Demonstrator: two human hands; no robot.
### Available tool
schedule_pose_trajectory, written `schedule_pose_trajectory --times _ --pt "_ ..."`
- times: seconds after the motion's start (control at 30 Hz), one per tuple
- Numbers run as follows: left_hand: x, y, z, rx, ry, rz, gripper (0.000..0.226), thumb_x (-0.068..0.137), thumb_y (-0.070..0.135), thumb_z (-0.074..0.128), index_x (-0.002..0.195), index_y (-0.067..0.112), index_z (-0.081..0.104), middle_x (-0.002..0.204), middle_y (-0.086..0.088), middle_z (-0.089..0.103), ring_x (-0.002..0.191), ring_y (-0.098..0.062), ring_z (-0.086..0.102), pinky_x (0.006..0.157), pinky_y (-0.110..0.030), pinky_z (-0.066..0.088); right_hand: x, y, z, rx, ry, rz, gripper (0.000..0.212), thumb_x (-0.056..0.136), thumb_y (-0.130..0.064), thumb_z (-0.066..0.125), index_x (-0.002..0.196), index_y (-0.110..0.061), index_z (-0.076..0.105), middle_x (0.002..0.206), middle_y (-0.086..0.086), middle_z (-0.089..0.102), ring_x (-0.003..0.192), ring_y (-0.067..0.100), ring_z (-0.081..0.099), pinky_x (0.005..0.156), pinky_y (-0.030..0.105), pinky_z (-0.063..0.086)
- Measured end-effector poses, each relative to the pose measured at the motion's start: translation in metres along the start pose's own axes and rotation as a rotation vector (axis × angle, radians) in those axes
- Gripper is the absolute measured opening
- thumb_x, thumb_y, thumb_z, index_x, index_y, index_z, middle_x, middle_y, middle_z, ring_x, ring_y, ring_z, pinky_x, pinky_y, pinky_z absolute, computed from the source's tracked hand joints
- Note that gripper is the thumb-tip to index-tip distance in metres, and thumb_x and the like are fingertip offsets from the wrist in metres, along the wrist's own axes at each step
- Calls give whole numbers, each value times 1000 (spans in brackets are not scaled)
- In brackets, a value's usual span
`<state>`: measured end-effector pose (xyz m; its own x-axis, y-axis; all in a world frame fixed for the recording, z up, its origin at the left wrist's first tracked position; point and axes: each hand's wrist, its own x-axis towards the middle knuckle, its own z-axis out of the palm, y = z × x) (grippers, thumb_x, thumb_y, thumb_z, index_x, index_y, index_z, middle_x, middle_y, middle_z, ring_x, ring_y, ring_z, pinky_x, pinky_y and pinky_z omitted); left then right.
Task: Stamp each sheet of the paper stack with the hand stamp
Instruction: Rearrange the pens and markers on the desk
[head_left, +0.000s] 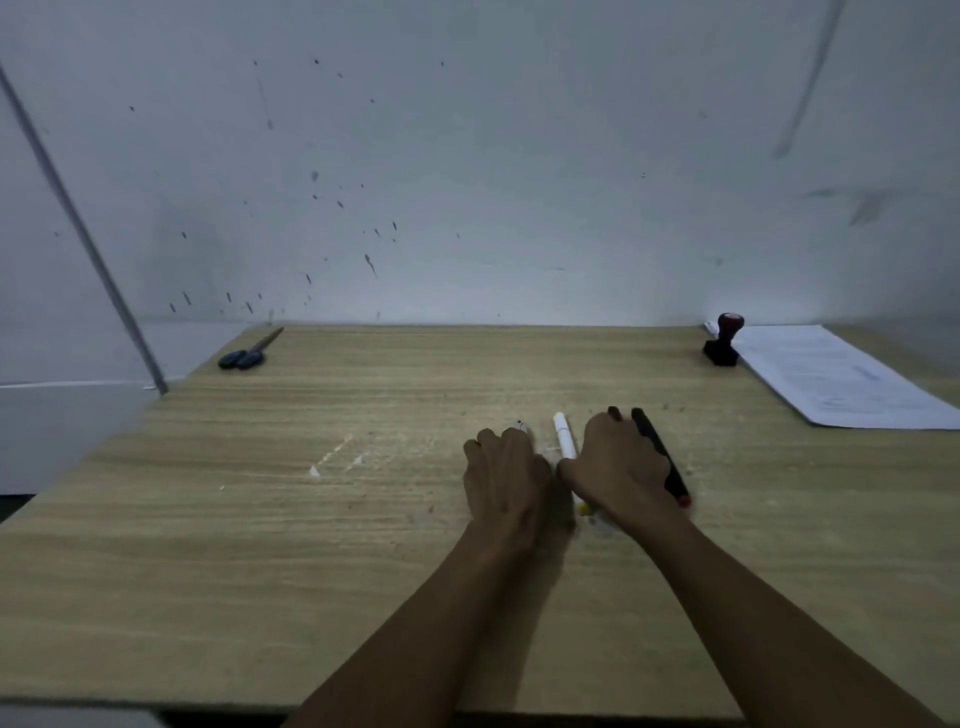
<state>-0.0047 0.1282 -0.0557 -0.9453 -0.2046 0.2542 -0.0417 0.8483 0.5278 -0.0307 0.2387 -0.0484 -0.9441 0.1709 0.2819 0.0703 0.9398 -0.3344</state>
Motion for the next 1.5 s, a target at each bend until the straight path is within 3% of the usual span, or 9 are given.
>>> schedule_pose_trajectory --times 0.13,0.27,0.4,0.5,0.6,0.83,1.17,1.5 --pt "3 4 0 8 -28 7 27 91 27 50 111 11 56 111 -12 56 105 -29 51 76 -33 40 0 0 0 -4 -12 15 35 84 -54 60 81 -20 51 70 -6 41 72 22 55 57 30 39" --pt "4 3 1 10 -34 24 31 90 34 51 111 11 55 111 -11 55 106 -29 51 76 -35 43 -1 4 1 14 -10 28 39 79 -57 63 79 -23 44 65 -10 33 61 17 40 48 26 27" --pt "3 -4 0 -7 -26 38 41 90 44 53 114 11 52 113 -12 54 107 -30 50 81 -38 44 -4 5 -4 29 -38 24 42 75 -58 67 82 -23 44 70 -8 40 67 18 45 54 28 32" --pt "3 -10 -5 -57 16 62 43 93 49 48 110 10 52 110 -13 55 105 -31 52 76 -37 41 -7 3 -11 28 -3 -3 34 78 -51 66 80 -21 50 73 -4 50 67 19 49 58 29 37" --pt "7 -20 -16 -66 34 58 46 95 51 42 116 11 50 114 -12 54 108 -31 52 76 -36 39 -11 -5 -20 53 34 -51 31 81 -47 63 75 -20 50 69 -4 48 68 23 53 53 26 33" --pt "29 -67 -58 -100 153 64 42 93 46 50 118 12 57 113 -12 58 103 -30 58 79 -38 46 -16 -62 -20 192 3 -148 29 78 -45 68 96 -23 64 96 2 65 89 26 63 67 30 39" --pt "79 -176 -119 -77 201 -10 35 86 33 63 116 14 61 108 -6 61 91 -23 62 80 -39 51 1 -165 37 417 -233 -275 25 73 -39 72 93 -26 68 94 -1 66 83 17 63 71 29 49" --pt "181 -285 -153 115 209 -135 40 88 24 62 123 6 59 126 -17 56 116 -33 51 91 -43 47 46 -258 84 421 -295 -413 19 75 -35 70 90 -25 66 92 -1 65 88 19 61 74 32 48"
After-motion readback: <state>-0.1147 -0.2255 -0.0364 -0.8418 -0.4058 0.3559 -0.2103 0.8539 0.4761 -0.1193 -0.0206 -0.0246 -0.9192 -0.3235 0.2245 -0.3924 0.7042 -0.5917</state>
